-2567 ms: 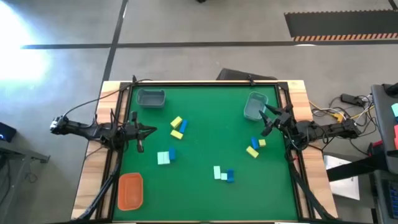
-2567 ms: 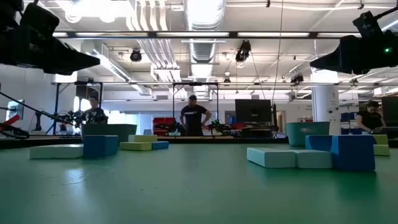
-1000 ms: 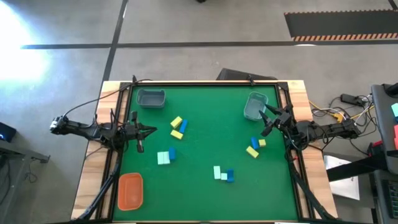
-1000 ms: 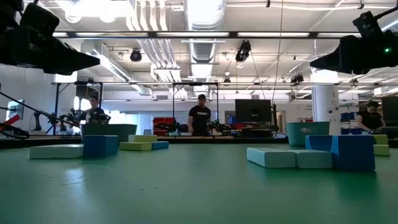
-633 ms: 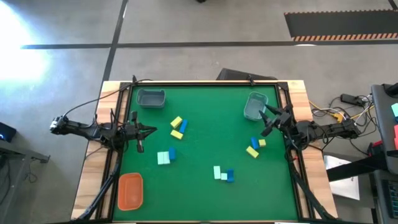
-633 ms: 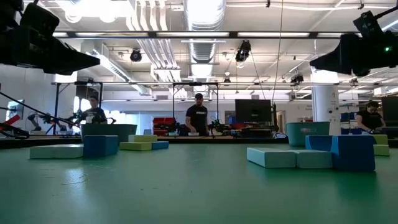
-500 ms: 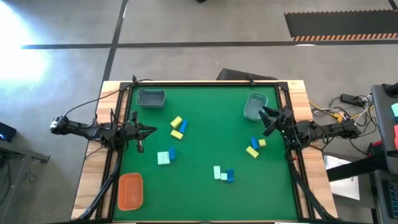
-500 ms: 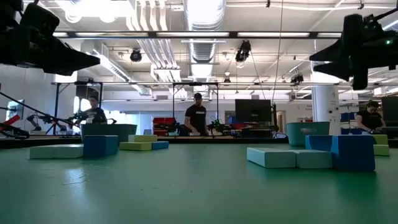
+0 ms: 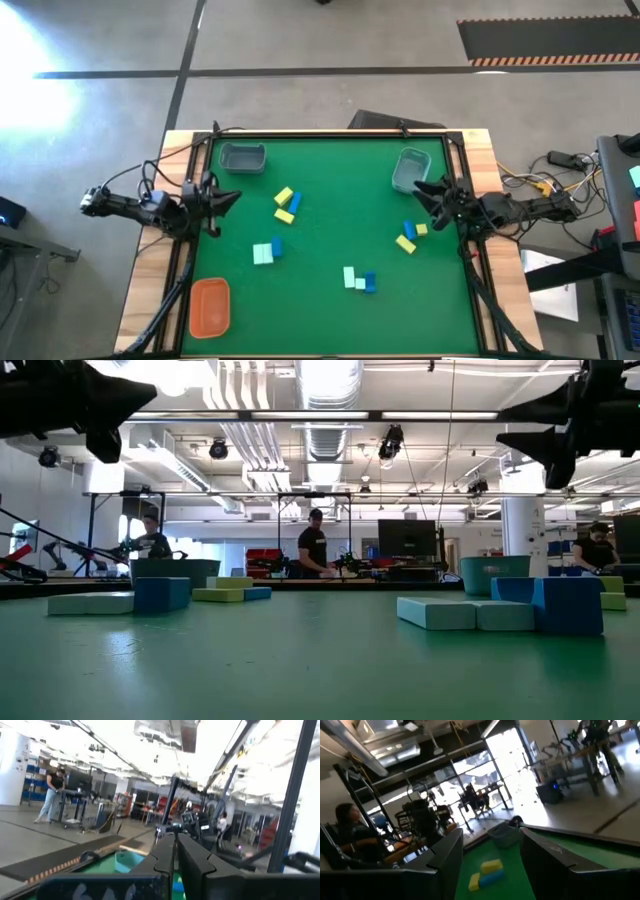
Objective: Sort & place blocks by color
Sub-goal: Put the yellow block into the blue bin
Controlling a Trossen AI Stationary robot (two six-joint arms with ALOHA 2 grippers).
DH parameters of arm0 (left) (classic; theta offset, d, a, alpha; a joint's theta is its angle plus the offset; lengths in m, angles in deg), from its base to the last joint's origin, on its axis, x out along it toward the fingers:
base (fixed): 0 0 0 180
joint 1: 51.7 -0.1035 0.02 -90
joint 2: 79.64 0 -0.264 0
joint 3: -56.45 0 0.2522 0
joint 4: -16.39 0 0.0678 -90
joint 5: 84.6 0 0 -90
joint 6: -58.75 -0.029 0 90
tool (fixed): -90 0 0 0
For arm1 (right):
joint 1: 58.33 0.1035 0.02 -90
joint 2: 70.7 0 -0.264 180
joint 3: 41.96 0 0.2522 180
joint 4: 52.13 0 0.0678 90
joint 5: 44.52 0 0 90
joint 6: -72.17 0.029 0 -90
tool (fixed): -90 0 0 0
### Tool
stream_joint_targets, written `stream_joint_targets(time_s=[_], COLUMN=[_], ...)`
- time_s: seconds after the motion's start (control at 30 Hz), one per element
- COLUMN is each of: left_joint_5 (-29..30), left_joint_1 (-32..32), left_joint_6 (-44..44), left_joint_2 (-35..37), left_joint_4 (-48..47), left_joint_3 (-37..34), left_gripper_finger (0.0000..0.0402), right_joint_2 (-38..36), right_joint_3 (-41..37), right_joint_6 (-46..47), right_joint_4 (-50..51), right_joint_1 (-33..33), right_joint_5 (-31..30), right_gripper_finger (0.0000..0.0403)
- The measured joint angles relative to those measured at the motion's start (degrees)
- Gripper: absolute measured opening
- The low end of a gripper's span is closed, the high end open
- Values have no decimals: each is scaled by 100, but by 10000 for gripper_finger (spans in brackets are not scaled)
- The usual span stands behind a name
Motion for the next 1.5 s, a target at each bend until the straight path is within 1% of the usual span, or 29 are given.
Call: stream_joint_targets(time_s=[0.17,0.33,0.53,0.67,0.73,0.83,0.93,1.03,1.13,1.27,1.5], left_joint_5=[0,1,0,102,257,644,720,816,1111,1396,1615], left_joint_1=[0,0,2,0,1,1,2,1,2,1,-2], left_joint_6=[-39,-11,6,18,193,462,504,769,985,1280,1966], left_joint_2=[-2,-4,-58,-269,-456,-792,-1152,-1501,-1913,-2426,-3494], left_joint_4=[255,483,748,1054,1215,1262,1272,1268,1219,857,-27], left_joint_3=[0,0,-2,-2,-1,63,183,297,449,839,1660], left_gripper_finger=[6,6,6,6,6,6,6,6,6,3,0], right_joint_2=[246,678,1436,1866,2003,2142,2181,2174,2174,2174,2176], right_joint_3=[0,18,487,809,920,1000,1005,1005,1005,1005,1005], right_joint_6=[-431,-835,-1311,-1505,-1572,-1746,-1917,-1990,-2020,-2027,-2007], right_joint_4=[-590,-1370,-1609,-1571,-1577,-1575,-1565,-1554,-1550,-1550,-1552], right_joint_1=[-2,-2,-13,-13,-13,-13,-13,-13,-13,-13,-13], right_joint_5=[-40,-56,-61,-64,-64,-64,-65,-65,-66,-66,-64], right_gripper_finger=[180,180,180,180,180,180,180,180,180,180,180])
